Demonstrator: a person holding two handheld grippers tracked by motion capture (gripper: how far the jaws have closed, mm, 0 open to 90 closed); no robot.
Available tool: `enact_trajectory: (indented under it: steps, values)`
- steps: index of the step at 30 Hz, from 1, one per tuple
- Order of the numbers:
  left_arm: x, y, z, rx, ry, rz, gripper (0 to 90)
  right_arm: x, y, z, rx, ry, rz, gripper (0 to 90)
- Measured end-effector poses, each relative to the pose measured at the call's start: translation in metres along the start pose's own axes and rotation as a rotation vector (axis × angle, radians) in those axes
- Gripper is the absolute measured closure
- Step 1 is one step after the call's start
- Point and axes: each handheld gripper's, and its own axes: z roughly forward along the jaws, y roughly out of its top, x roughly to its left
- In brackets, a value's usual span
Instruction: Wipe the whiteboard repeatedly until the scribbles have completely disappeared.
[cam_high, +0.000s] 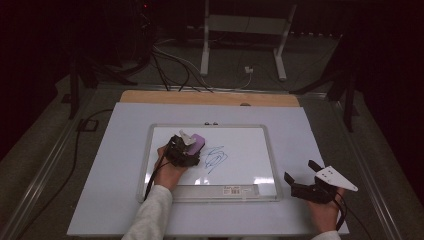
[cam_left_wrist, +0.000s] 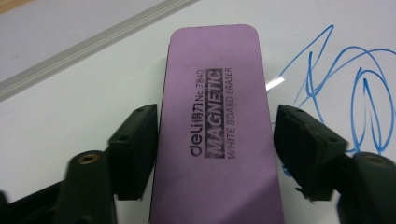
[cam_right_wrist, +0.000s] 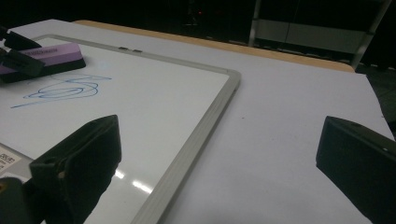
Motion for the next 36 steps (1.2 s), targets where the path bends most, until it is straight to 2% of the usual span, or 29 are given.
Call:
enact_trajectory:
  steps: [1, 4, 6, 9, 10, 12, 14, 15, 17, 18, 21, 23, 25, 30, 31, 33, 36]
  values:
    - [0.000, 0.000, 0.000, 0.002, 0.000, -0.008, 40.3, 0.000, 0.000, 0.000, 0.000, 0.000, 0.000, 0.4]
    - [-0.002, 0.001, 0.000, 0.009, -0.005, -0.007, 41.0, 0.000, 0.000, 0.000, 0.000, -0.001, 0.002, 0.4]
    - [-0.006, 0.000, -0.002, 0.011, -0.020, 0.013, 41.1, 0.000, 0.000, 0.000, 0.001, 0.000, 0.001, 0.4]
    - [-0.016, 0.001, -0.005, 0.014, -0.063, 0.070, 41.1, 0.000, 0.000, 0.000, 0.000, 0.000, -0.001, 0.4]
    - [-0.019, 0.000, -0.006, 0.013, -0.064, 0.096, 41.1, 0.000, 0.000, 0.000, 0.001, 0.000, -0.001, 0.4]
    - [-0.020, 0.001, -0.006, 0.015, -0.060, 0.107, 41.1, 0.001, 0.000, 0.000, 0.000, 0.000, -0.001, 0.4]
    - [-0.017, 0.002, -0.006, 0.024, -0.031, 0.104, 41.1, 0.000, 0.000, -0.001, 0.000, -0.001, 0.002, 0.4]
    - [-0.013, 0.003, -0.005, 0.034, 0.000, 0.095, 41.2, 0.000, 0.000, -0.001, -0.001, -0.002, 0.002, 0.4]
    - [-0.006, 0.004, -0.004, 0.047, 0.028, 0.061, 41.2, 0.000, 0.000, -0.001, -0.002, -0.001, 0.004, 0.4]
    - [-0.001, 0.004, -0.003, 0.052, 0.046, 0.032, 41.2, 0.000, 0.000, -0.001, -0.001, -0.001, 0.004, 0.4]
    - [0.008, 0.003, -0.001, 0.056, 0.045, -0.027, 41.2, 0.000, 0.000, -0.001, 0.000, -0.001, 0.002, 0.4]
    - [0.006, 0.004, -0.001, 0.057, 0.055, -0.017, 41.3, 0.000, 0.000, 0.000, 0.000, 0.000, 0.001, 0.4]
    - [0.000, 0.004, -0.001, 0.050, 0.021, 0.001, 41.3, 0.000, 0.000, 0.000, 0.001, 0.000, 0.000, 0.4]
    - [-0.021, 0.006, -0.004, 0.046, -0.032, 0.078, 41.2, 0.001, 0.000, 0.000, 0.002, 0.002, 0.000, 0.4]
    - [-0.025, 0.006, -0.005, 0.045, -0.061, 0.088, 41.3, 0.001, 0.000, 0.000, 0.003, 0.002, 0.001, 0.4]
    - [-0.028, 0.006, -0.006, 0.044, -0.065, 0.113, 41.2, 0.001, 0.000, 0.000, 0.001, 0.002, 0.000, 0.4]
    - [-0.024, 0.006, -0.005, 0.044, -0.074, 0.100, 41.2, 0.000, 0.000, -0.001, 0.000, 0.000, 0.001, 0.4]
